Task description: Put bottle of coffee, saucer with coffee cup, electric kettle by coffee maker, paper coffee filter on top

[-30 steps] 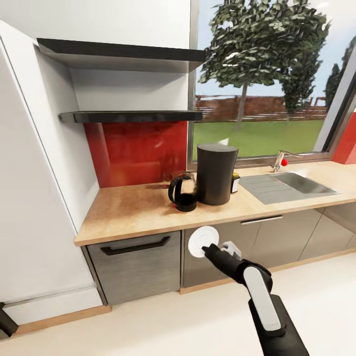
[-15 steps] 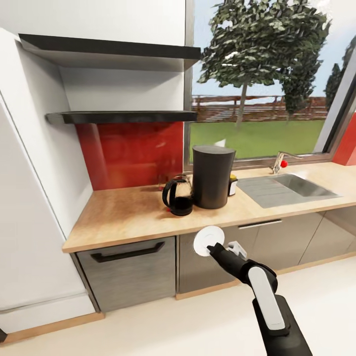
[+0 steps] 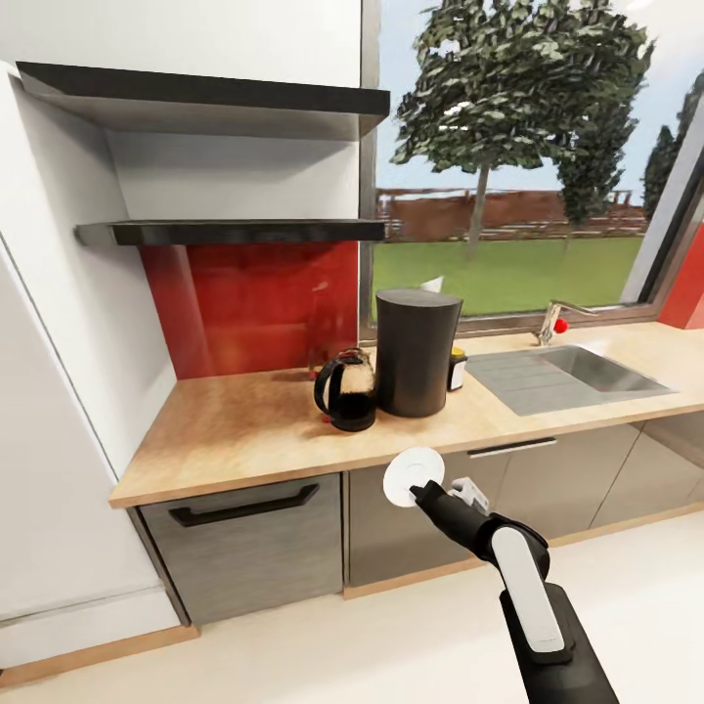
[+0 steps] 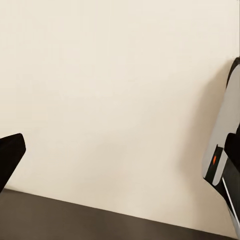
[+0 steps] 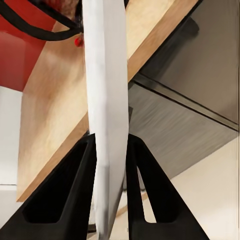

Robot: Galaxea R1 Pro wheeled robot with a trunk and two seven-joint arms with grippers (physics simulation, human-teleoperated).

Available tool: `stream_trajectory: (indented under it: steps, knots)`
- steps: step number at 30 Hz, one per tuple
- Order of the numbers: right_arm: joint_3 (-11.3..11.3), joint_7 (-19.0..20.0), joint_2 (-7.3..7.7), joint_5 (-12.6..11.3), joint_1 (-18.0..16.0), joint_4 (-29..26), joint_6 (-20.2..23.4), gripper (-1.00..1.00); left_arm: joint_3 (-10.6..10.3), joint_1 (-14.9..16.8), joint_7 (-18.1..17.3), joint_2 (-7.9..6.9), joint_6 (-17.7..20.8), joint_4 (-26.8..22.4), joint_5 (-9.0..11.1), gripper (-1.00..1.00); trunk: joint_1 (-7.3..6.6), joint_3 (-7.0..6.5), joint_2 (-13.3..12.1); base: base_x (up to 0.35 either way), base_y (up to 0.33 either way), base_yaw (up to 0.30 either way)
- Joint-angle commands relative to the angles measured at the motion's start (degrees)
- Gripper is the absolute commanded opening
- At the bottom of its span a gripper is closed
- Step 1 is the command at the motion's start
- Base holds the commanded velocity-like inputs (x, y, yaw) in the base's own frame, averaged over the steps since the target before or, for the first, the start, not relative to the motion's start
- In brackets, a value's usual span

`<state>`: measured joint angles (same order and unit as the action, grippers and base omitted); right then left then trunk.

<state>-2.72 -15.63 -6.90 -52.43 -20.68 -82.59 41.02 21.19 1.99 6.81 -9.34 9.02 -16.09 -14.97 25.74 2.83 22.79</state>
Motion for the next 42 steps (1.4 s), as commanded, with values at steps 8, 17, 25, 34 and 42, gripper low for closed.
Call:
stream_trajectory:
  steps: [8, 17, 25, 34, 42]
  knots:
    - [-0.18, -0.54, 0.03, -0.65, -0.06, -0.10, 0.20, -1.00, 0.34, 0.03, 0.03, 0.03, 0.31, 0.11, -0.58, 1.00, 0.05, 0.13, 0.13, 0.160, -0.226, 0.000]
    - [-0.82, -0.54, 0.04, -0.73, -0.06, -0.28, 0.20, -1.00, 0.26, 0.04, 0.05, 0.02, 0.30, 1.49, -0.67, 1.00, 0.05, 0.13, 0.13, 0.181, -0.235, 0.000]
    - [-1.32, -0.54, 0.03, -0.66, -0.06, -0.23, 0.20, -1.00, 0.30, 0.03, 0.03, 0.02, 0.37, 1.57, -0.67, 1.00, 0.05, 0.13, 0.13, 0.214, -0.222, 0.000]
    - [-1.32, -0.54, 0.04, -0.65, -0.06, -0.20, 0.20, -1.00, -0.04, 0.03, -0.03, -0.17, 0.86, 4.25, -0.70, 1.00, 0.05, 0.13, 0.13, 0.261, -0.172, 0.000]
    - [-1.32, -0.54, 0.04, -0.65, -0.06, -0.12, 1.67, -1.00, -0.34, 0.03, -0.13, -0.18, 0.99, 7.76, -0.76, 1.00, 0.05, 0.13, 0.13, 0.299, -0.095, 0.000]
